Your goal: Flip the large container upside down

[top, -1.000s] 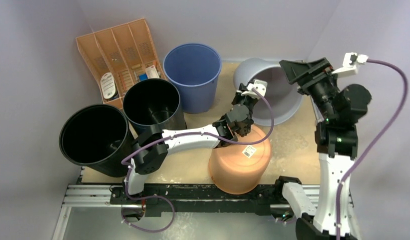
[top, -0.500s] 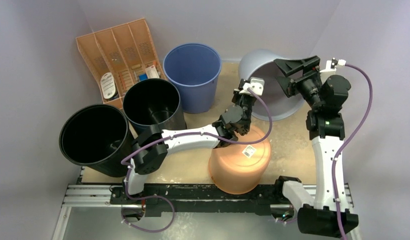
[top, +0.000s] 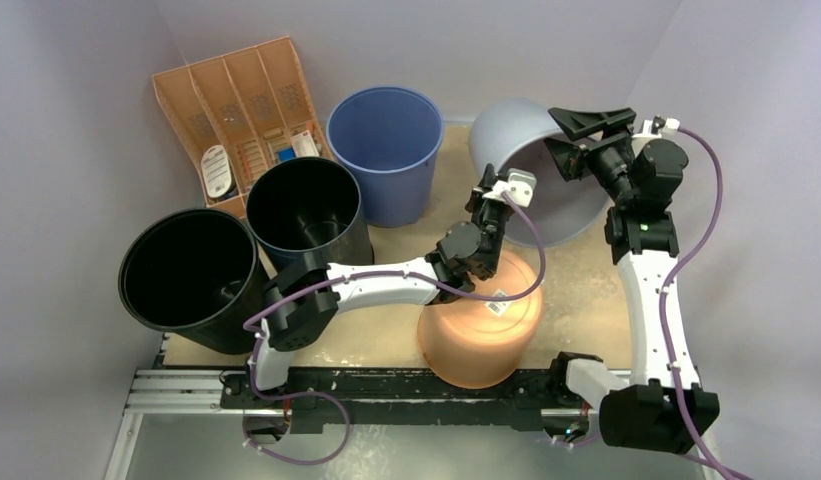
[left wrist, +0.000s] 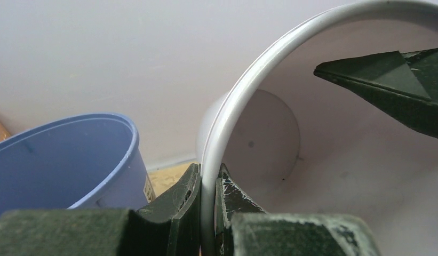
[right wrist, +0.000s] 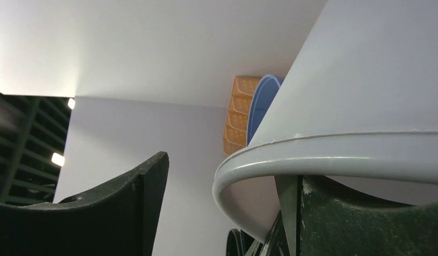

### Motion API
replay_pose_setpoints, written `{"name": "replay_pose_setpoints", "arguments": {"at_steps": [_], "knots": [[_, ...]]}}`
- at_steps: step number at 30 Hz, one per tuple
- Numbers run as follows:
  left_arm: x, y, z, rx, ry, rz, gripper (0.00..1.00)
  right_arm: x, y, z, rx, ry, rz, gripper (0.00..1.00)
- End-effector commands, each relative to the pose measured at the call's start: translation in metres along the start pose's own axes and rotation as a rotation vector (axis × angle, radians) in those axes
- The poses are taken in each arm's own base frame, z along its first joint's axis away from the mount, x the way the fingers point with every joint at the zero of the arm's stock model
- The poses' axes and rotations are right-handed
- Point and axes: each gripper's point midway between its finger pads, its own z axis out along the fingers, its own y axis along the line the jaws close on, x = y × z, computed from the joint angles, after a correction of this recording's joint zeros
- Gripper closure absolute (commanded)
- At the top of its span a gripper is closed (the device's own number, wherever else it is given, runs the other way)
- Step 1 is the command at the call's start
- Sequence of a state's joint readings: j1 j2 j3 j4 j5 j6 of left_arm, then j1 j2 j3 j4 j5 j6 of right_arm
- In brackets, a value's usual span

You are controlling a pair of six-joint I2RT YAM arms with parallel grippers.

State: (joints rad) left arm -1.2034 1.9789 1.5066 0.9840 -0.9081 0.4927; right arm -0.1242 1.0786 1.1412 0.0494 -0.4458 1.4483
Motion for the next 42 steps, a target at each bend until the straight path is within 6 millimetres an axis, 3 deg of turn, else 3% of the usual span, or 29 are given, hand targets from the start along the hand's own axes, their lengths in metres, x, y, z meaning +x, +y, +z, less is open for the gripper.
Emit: {"name": "replay_pose_setpoints", "arguments": {"at_steps": [1,8,13,16,23,28,34,39,42], "knots": [[-0.081,0.013,0.001,-0.003,-0.185,-0.192,1.00,-0.003,0.026,-0.003,-0.088,-0.041,0.006,0.29],[-0.089,0.000,0.000,0.031,-0.215,-0.142,1.00,-0.001,0.026,0.004,-0.107,-0.022,0.022,0.48],[-0.097,-0.005,0.004,0.037,-0.236,-0.159,1.00,0.006,0.025,-0.001,-0.157,-0.004,0.051,0.58],[-0.094,-0.012,0.003,0.047,-0.235,-0.150,1.00,0.003,0.025,-0.004,-0.164,-0.031,0.054,0.58],[-0.094,-0.017,0.004,0.066,-0.231,-0.108,1.00,0.004,0.031,0.003,-0.168,-0.008,0.024,0.45],[-0.094,-0.019,0.003,0.080,-0.224,-0.118,1.00,0.007,0.027,0.008,-0.171,0.018,0.035,0.42],[-0.095,-0.021,0.003,0.083,-0.231,-0.096,1.00,0.006,0.027,0.009,-0.166,0.004,0.022,0.58],[-0.104,-0.024,0.001,0.111,-0.254,-0.072,1.00,0.010,0.031,0.009,-0.194,0.015,0.043,0.97],[-0.111,-0.021,0.002,0.108,-0.251,-0.104,1.00,0.008,0.036,0.010,-0.208,-0.001,0.023,1.00]]}}
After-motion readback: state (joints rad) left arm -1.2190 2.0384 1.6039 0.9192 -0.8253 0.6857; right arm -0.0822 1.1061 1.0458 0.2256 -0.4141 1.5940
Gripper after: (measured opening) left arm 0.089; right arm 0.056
